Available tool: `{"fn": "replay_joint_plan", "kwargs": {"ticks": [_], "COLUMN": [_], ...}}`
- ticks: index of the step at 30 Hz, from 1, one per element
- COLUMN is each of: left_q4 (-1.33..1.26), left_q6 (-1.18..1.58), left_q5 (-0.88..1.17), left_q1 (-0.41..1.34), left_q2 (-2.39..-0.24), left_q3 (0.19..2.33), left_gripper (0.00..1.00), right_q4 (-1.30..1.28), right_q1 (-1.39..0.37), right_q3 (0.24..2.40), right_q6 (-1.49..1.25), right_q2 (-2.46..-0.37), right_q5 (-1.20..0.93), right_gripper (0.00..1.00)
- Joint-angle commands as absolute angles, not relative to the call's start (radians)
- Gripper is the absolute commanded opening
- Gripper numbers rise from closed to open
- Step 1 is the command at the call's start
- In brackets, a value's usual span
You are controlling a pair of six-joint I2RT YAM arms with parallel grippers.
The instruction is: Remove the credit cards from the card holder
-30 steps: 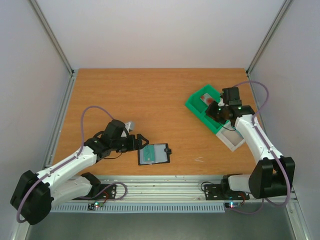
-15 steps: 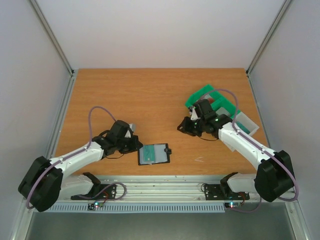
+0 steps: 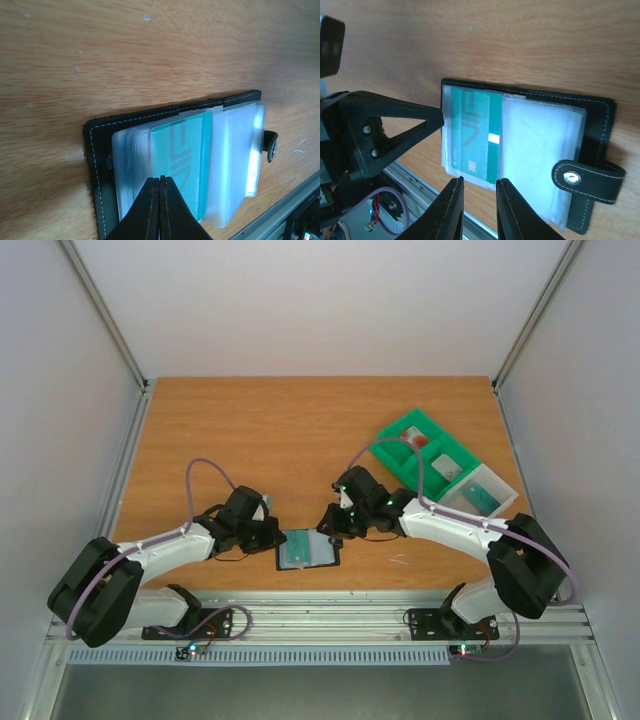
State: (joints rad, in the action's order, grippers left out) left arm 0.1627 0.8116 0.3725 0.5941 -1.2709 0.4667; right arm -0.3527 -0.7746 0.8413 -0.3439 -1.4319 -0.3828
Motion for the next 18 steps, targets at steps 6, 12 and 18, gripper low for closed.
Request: {"fn": "replay_joint_plan", "kwargs": {"ticks": [6, 12, 18], "left_q4": [0.105, 0.106, 0.1], "left_q6": [0.804, 0.801, 0.804], "left_q5": [0.36, 0.353, 0.347], "left_q1": [0.591, 0.591, 0.591], "left_q2": [-1.295, -1.292, -1.298], "left_q3": [0.438, 0.43, 0.422], "left_gripper": [0.0, 0.0, 0.01], "right_q4": [-0.204, -0.163, -0.147], "right_q1": [-0.846, -0.87, -0.873], "right_q3": [0.83, 0.842, 0.839], "right_q6": [-0.397, -0.414, -0.417], "right_q2": [-1.538, -1.596, -1.64], "right_q5": [-0.38, -0.4, -0.405], "right_gripper": [0.2, 0.2, 0.2]}}
